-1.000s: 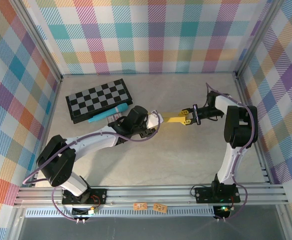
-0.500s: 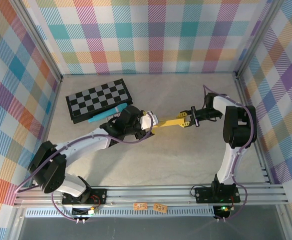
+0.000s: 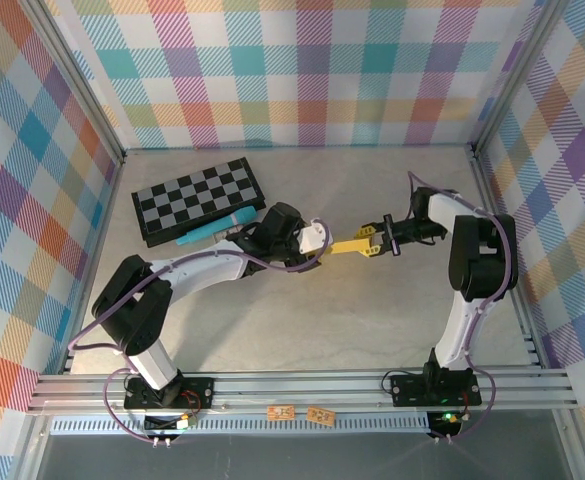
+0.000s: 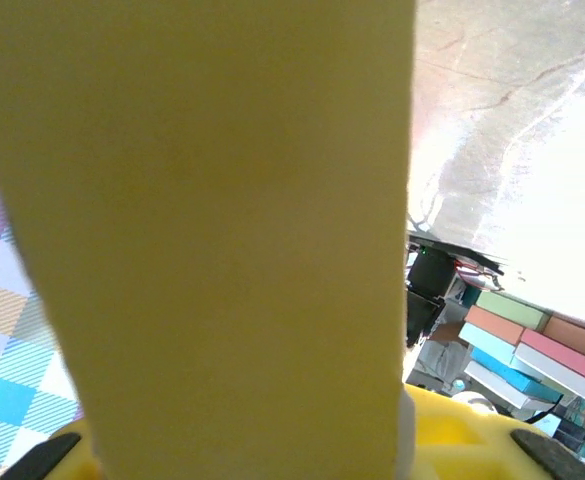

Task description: Fold the paper box

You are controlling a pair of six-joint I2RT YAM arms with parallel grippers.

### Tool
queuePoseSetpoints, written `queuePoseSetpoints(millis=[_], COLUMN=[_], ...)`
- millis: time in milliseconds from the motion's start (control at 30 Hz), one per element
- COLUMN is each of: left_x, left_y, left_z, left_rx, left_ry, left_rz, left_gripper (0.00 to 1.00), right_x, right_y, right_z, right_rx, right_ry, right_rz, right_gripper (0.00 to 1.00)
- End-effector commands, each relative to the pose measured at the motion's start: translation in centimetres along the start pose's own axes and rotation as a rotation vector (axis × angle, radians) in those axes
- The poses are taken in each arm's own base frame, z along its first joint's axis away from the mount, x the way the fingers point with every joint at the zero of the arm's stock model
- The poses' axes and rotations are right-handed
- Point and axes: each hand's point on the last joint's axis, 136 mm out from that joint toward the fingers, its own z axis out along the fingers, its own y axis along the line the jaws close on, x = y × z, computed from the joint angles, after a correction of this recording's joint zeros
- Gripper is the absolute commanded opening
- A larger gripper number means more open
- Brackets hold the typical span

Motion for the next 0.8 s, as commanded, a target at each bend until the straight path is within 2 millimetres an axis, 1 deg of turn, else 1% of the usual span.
queuePoseSetpoints(millis=[0,133,233,333,500,633,767], left_x=[-0.5,-0.2,0.1,0.2,0.7,1.1,1.5], left_y=[0.0,-1.3,-1.9,-2.3,-3.4,-4.4,-5.0], left_z=[-0.1,-0.6,-1.1,-1.7,-3.4,-4.6,-5.9], left_rx=[0.039,0.108,0.138,0.159,0.237,0.31,0.355], left_ry=[-0.009,0.006,0.023,0.031,0.099,0.166,0.227], left_rz=[-0.006,-0.021,-0.042,-0.053,-0.079,-0.109,-0.135], left_gripper=[0.57,0.47,0.45,0.44,0.42,0.41,0.4], right_x=[1.2,0.9,0.6,0.6,0.7,1.3,2.3], right_y=[0.1,0.0,0.0,0.2,0.8,1.4,2.2], right_z=[0.2,0.4,0.5,0.5,0.2,-0.6,-1.8], right_rx=[-0.015,-0.027,-0.031,-0.032,-0.022,0.001,0.011], right_ry=[0.028,0.036,0.037,0.037,0.019,-0.032,-0.093], right_rz=[0.008,0.023,0.031,0.033,-0.003,-0.054,-0.105], right_gripper=[0.27,0.27,0.31,0.39,0.56,0.64,0.72])
